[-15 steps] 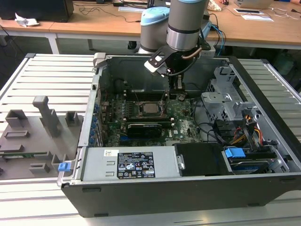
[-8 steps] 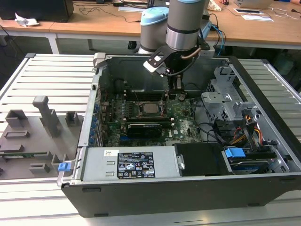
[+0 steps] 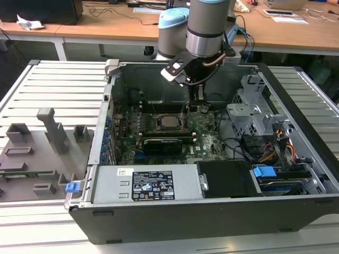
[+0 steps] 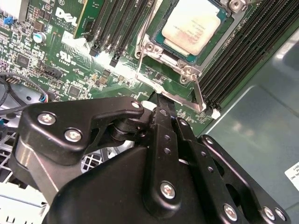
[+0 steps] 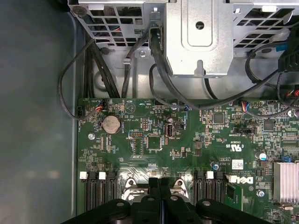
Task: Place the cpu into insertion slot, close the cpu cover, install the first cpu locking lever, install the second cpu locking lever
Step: 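Close the cpu cover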
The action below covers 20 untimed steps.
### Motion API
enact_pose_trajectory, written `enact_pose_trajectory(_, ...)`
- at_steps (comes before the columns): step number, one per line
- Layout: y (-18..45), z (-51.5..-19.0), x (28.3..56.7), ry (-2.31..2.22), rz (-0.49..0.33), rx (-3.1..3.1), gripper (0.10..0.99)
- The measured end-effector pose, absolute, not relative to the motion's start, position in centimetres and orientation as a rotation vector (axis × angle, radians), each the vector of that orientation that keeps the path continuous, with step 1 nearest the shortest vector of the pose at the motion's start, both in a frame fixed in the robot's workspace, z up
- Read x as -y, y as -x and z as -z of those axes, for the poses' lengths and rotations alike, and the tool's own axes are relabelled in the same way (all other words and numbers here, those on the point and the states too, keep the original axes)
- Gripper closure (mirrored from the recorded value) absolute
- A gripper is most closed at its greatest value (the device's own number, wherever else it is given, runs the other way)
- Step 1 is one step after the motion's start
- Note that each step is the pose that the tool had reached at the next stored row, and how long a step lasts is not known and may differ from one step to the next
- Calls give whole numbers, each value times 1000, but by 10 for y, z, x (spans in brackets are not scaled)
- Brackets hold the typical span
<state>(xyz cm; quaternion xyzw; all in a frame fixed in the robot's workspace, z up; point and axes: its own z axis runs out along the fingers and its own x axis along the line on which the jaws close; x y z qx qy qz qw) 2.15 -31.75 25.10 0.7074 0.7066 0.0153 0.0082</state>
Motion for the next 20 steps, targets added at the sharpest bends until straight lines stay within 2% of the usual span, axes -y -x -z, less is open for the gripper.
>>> enact_pose_trajectory(20, -14, -251, 318, -2211, -48, -2208, 980)
